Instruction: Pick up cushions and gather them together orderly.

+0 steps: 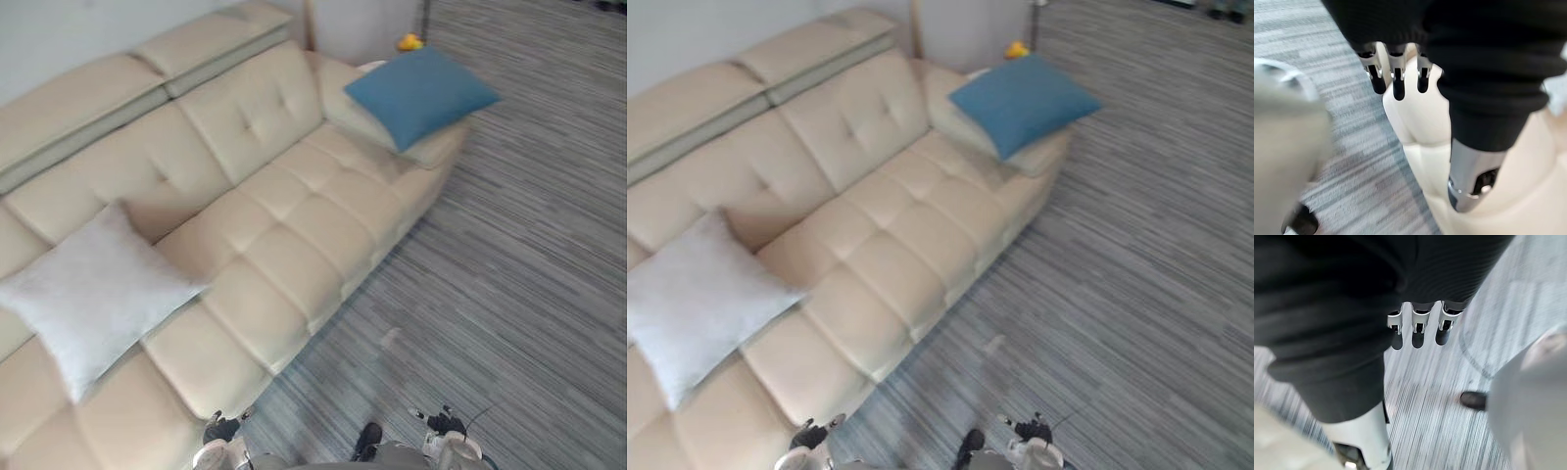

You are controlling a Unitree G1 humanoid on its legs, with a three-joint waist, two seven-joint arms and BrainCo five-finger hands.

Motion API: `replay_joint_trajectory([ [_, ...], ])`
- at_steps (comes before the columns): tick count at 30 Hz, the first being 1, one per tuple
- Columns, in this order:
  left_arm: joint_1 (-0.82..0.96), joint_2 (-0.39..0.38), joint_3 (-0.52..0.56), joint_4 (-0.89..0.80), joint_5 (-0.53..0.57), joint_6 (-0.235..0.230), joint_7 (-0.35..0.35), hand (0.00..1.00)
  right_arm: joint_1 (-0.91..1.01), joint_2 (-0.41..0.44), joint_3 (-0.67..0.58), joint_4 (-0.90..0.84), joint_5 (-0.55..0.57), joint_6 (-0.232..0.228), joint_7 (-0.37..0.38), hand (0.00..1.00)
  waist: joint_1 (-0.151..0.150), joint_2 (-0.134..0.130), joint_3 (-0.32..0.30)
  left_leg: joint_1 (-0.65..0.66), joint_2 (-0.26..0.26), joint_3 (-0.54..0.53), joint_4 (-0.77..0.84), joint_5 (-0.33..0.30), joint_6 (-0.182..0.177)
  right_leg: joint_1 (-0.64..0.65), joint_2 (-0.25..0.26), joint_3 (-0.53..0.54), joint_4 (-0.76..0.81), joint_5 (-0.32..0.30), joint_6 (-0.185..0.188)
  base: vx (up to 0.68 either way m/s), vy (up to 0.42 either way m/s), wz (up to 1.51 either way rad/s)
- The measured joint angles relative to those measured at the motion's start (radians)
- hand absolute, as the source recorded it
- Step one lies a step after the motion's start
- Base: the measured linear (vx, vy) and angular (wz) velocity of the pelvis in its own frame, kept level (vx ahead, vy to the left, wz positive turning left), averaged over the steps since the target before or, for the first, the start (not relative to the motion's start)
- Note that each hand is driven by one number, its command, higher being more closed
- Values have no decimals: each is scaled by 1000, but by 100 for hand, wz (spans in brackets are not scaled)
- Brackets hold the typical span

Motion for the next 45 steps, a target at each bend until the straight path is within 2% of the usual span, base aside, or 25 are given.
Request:
replay_joint_trajectory([
  [3,-2,-4,-25,-14,2,-1,1,0,-30,-4,-6,-1,5,-1,-10,0,10,-2,1,-118,-141,-147,-40,-65,-56,12,18,110,9,-19,-12,184,-23,-112],
  [6,-1,-12,-49,-42,8,-1,1,0,-39,15,-5,-23,5,-1,-11,0,30,-2,2,-162,-264,-242,-304,-53,-58,47,31,226,-17,-27,3,258,44,-124],
  [8,1,-19,-53,-49,13,-2,2,0,-31,20,-4,-42,5,-2,-13,0,47,4,-4,-162,-313,-342,-458,8,-43,67,43,290,-26,-39,32,317,99,-112],
  [9,9,-21,-57,-48,14,-2,2,0,-27,27,-4,-41,5,-2,-13,0,53,4,-18,-156,-323,-365,-469,93,-11,75,50,325,-22,-55,50,381,138,-94],
  [10,17,-9,-59,-51,16,-1,2,0,-14,50,-4,-41,5,-2,-13,0,56,-16,-51,-155,-334,-338,-459,93,4,74,33,355,-19,-71,74,521,151,-82],
  [12,16,3,-59,-57,26,-1,4,0,2,79,-5,-44,3,-1,-11,0,64,-50,-58,-125,-338,-272,-449,47,24,56,2,393,72,-105,125,528,125,-76],
  [15,17,14,-92,-55,35,4,6,0,30,98,16,-68,-3,1,-5,0,61,-53,-42,5,-342,-208,-437,0,57,-79,-54,361,520,-98,257,413,119,-58],
  [16,16,15,-100,-54,35,9,7,0,32,98,17,-84,-3,-1,-2,0,56,-52,-39,60,-340,-192,-445,-18,62,-130,-97,299,665,-102,243,364,75,-33],
  [18,2,14,-110,-54,34,15,8,0,29,100,17,-82,-5,-2,-2,0,51,-49,-39,132,-327,-171,-493,-37,59,-186,-142,205,708,-123,202,291,25,-30],
  [21,-8,15,-118,-43,34,15,8,0,7,103,11,-74,-5,0,-1,0,45,-46,-35,235,-288,-144,-585,-37,54,-215,-155,65,506,-125,159,348,-62,-31],
  [22,-12,14,-118,-37,34,16,8,0,4,104,5,-73,-5,0,-2,0,43,-44,-34,260,-277,-137,-608,-37,54,-233,-147,46,407,-100,145,478,-201,-26],
  [23,-25,14,-119,-20,34,16,8,0,-19,102,-8,-72,-5,1,-3,0,25,-43,-32,279,-263,-141,-635,-38,53,-266,-122,73,246,-21,139,344,-170,-11],
  [25,-23,20,-122,-8,34,16,8,0,-28,96,-15,-57,-5,2,-5,0,12,-49,-30,299,-268,-150,-647,-39,51,-265,-107,116,130,67,137,340,-241,14],
  [26,-19,26,-128,-4,34,16,8,0,-31,88,-16,-37,-5,3,-6,0,-1,-58,-27,328,-276,-184,-647,-53,28,-254,-106,153,80,143,116,482,-388,21],
  [27,-23,21,-119,7,34,18,10,0,-39,66,-23,-32,-5,8,-5,0,-5,-37,-18,357,-253,-225,-643,-68,2,-247,-84,160,130,162,77,414,-332,13],
  [29,-16,1,-112,0,34,16,9,0,-45,56,-35,-32,-5,8,-6,0,2,-10,-28,313,-225,-269,-522,-61,-9,-240,-58,151,150,96,68,394,-337,3],
  [31,-7,-19,-46,-22,33,16,13,0,-33,57,-30,-35,-3,9,-6,0,4,14,-16,142,-182,-333,-135,32,-93,-170,-17,125,117,49,52,399,-338,10],
  [32,-2,-24,-38,-30,33,16,18,0,-36,52,-16,-40,-3,10,-10,0,10,15,-7,64,-157,-346,22,74,-113,-120,7,125,92,44,30,443,-268,-3],
  [34,15,-10,-40,-53,29,14,23,0,-33,62,2,-39,-2,11,-19,0,25,3,9,-39,-144,-322,202,13,-93,6,30,130,42,13,3,477,-239,-20],
  [37,10,-16,-48,-86,32,14,25,0,-43,68,9,-40,1,11,-25,0,42,-14,12,-156,-181,-212,34,-54,-44,125,30,153,-55,8,8,383,-143,-23],
  [39,8,-20,-51,-88,33,14,26,0,-43,70,-1,-42,5,10,-26,0,51,-12,11,-159,-235,-185,-261,-29,-35,181,28,155,-105,-3,31,401,-25,-13],
  [40,10,-20,-54,-84,33,14,26,0,-38,70,-8,-41,5,10,-26,0,52,-7,8,-154,-264,-186,-425,30,-23,208,30,155,-126,-18,52,500,61,-7],
  [42,9,-22,-52,-85,34,14,26,0,-32,71,-14,-41,4,11,-26,0,64,-10,-1,-137,-292,-194,-498,155,32,245,25,178,-129,-50,81,476,93,-20],
  [43,10,-5,-51,-84,40,15,25,0,-31,85,-14,-41,4,12,-26,0,65,-45,-15,-120,-319,-176,-513,132,49,247,-7,190,-118,-60,95,526,72,-25],
  [45,9,1,-50,-75,41,16,27,0,-21,87,-14,-41,2,12,-22,0,70,-56,-17,-75,-331,-144,-507,92,61,228,-42,221,-8,-71,115,503,89,-25],
])
